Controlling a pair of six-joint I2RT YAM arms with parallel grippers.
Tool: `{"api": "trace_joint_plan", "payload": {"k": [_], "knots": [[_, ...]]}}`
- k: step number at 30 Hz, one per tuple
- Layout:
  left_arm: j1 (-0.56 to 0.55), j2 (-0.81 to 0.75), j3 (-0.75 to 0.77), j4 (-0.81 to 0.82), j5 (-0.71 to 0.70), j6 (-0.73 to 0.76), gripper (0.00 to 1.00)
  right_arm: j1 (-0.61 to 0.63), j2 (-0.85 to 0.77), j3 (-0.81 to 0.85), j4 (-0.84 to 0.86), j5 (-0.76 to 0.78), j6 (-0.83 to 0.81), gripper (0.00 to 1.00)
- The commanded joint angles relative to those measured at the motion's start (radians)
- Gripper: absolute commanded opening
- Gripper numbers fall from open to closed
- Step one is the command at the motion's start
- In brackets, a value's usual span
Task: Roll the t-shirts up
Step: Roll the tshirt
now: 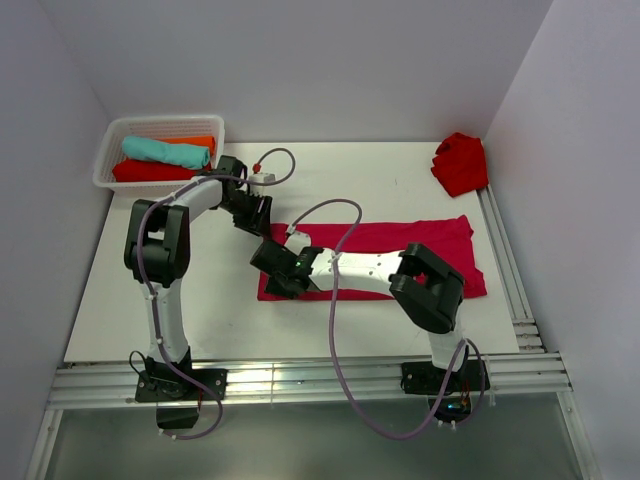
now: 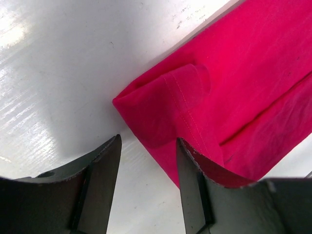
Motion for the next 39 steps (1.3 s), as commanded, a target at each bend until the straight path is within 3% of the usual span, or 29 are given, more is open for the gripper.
{"api": "trace_joint_plan", "payload": {"k": [1, 8, 19, 28, 39], "knots": [[-0.001, 0.027, 0.019, 0.024, 0.006, 0.005, 0.54, -0.003, 0.017, -0.007, 0.02, 0.006, -0.004, 0.33], [-0.001, 0.037, 0.022, 0.025, 0.0, 0.005, 0.54, -0.008, -0.003, -0.053, 0.036, 0.006, 0.007, 0.16], [-0.002, 0.028, 0.016, 0.03, -0.017, 0.011, 0.53, -0.019, -0.047, -0.107, 0.031, 0.021, 0.019, 0.06], [-0.001, -0.007, 0.007, 0.032, 0.001, 0.019, 0.56, -0.011, -0.085, -0.065, -0.01, 0.06, 0.009, 0.38], [-0.002, 0.01, 0.01, 0.033, 0.09, -0.015, 0.55, 0.026, 0.097, 0.272, -0.191, 0.112, -0.048, 0.39]]}}
